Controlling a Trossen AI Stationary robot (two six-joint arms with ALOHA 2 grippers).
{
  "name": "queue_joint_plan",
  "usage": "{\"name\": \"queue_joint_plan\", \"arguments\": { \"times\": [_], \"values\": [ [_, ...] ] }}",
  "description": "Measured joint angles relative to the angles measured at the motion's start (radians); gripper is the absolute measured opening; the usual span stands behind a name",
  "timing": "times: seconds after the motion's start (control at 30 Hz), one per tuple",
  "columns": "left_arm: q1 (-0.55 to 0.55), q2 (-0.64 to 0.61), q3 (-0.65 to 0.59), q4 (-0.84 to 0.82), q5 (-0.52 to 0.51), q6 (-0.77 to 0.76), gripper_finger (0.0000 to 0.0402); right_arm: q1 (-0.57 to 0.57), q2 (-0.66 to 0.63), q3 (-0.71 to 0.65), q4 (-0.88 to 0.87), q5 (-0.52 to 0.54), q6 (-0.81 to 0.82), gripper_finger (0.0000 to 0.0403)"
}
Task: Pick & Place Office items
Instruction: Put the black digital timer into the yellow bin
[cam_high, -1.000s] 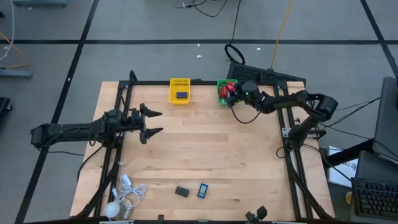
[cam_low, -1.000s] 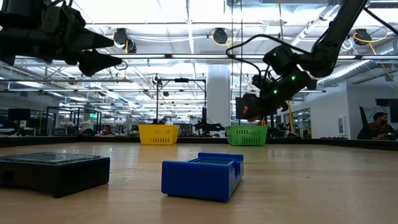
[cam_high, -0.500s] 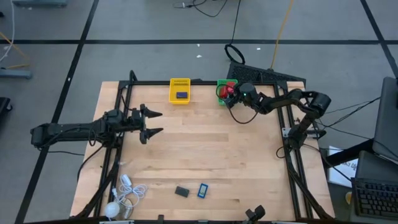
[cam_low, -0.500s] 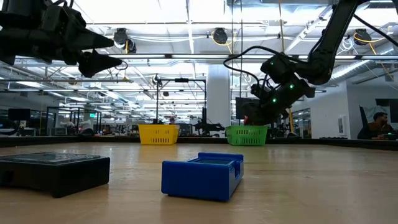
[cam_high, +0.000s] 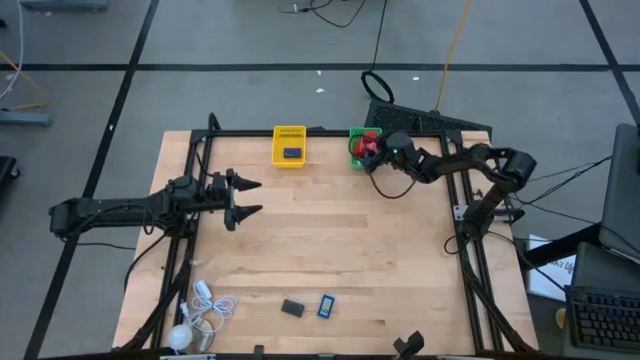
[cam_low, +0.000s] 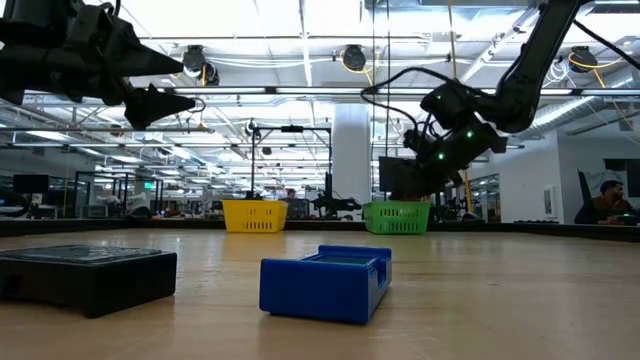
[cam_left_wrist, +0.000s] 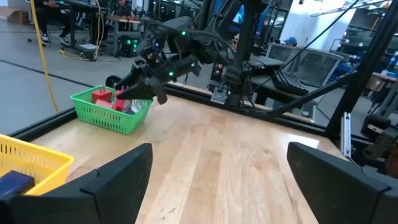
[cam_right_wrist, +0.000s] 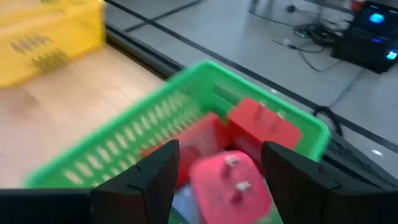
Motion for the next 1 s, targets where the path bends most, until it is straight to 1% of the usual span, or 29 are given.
{"name": "queue_joint_plan", "arguments": {
  "times": [0.1,0.23,0.33,0.47,0.57,0.73,0.9,0.93,1.0],
  "values": [
    [0.000,0.000,0.000,-0.003,0.000,0.010,0.0366,0.018,-0.047,0.000,-0.002,-0.064,-0.001,0.0214],
    [0.000,0.000,0.000,-0.007,-0.002,0.040,0.0363,0.063,-0.154,0.000,0.000,-0.163,-0.002,0.0214],
    [0.000,0.000,0.000,-0.008,-0.001,0.016,0.0366,0.105,-0.243,0.000,0.003,-0.299,0.040,0.0211],
    [-0.009,0.000,0.000,-0.021,0.007,-0.013,0.0369,0.173,-0.340,0.000,0.009,-0.524,0.107,0.0211],
    [-0.025,0.000,0.000,-0.043,0.011,-0.017,0.0365,0.239,-0.392,0.000,0.013,-0.629,0.142,0.0212],
    [-0.042,0.000,0.000,-0.041,0.010,-0.026,0.0359,0.360,-0.427,0.000,0.009,-0.686,0.179,0.0210],
    [-0.059,0.000,0.000,-0.029,0.010,-0.085,0.0366,0.475,-0.426,0.000,0.008,-0.692,0.180,0.0210],
    [-0.064,0.000,0.000,-0.032,0.011,-0.095,0.0368,0.490,-0.430,0.000,0.005,-0.706,0.179,0.0209],
    [-0.073,0.000,0.000,-0.034,0.011,-0.105,0.0369,0.501,-0.461,0.000,-0.041,-0.769,0.166,0.0207]
  ]
}}
